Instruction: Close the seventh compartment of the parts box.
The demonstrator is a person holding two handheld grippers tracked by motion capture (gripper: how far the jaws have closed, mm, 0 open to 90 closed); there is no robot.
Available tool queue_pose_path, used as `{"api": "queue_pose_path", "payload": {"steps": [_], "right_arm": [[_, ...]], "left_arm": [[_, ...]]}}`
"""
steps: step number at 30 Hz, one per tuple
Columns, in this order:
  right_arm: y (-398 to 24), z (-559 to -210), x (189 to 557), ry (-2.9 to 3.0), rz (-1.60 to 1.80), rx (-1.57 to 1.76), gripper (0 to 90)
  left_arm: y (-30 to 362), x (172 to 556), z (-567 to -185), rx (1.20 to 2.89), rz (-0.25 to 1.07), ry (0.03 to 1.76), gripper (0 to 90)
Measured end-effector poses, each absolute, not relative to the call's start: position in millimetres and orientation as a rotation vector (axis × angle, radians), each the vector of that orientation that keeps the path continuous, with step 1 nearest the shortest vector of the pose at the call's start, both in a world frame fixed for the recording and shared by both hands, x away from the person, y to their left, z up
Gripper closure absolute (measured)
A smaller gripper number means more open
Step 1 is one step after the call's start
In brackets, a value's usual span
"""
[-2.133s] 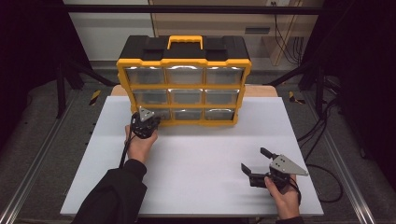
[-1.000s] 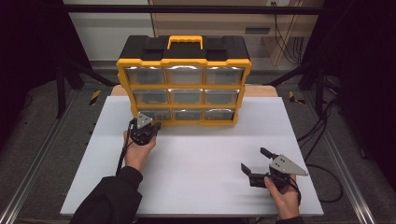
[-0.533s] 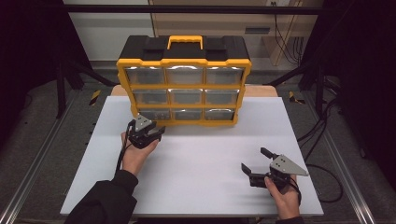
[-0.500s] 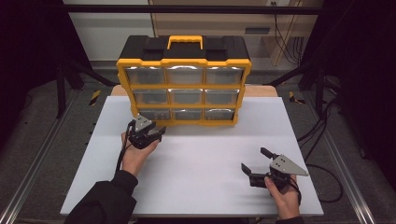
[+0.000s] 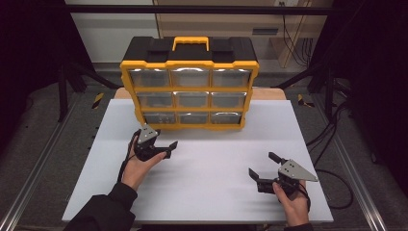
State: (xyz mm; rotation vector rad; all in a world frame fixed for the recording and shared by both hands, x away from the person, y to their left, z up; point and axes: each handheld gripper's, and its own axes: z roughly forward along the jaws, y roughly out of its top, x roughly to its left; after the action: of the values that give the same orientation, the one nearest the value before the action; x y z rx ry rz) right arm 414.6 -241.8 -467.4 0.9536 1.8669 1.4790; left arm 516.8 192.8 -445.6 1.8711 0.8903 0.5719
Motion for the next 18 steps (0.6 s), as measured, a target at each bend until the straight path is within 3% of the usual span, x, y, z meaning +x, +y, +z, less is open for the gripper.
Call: {"api": "queue_pose_path", "payload": {"steps": [6, 18], "right_arm": [[-241.9, -467.3, 414.4, 1.866, 1.48, 0.956, 4.6], [-243.9, -467.1, 414.3, 1.86, 1.489, 0.964, 4.2]], "left_arm": [[194.2, 511.5, -443.5, 1.861, 0.572, 0.872, 7.8], [198.7, 498.3, -438.1, 1.824, 0.555, 0.836, 6.2]]}}
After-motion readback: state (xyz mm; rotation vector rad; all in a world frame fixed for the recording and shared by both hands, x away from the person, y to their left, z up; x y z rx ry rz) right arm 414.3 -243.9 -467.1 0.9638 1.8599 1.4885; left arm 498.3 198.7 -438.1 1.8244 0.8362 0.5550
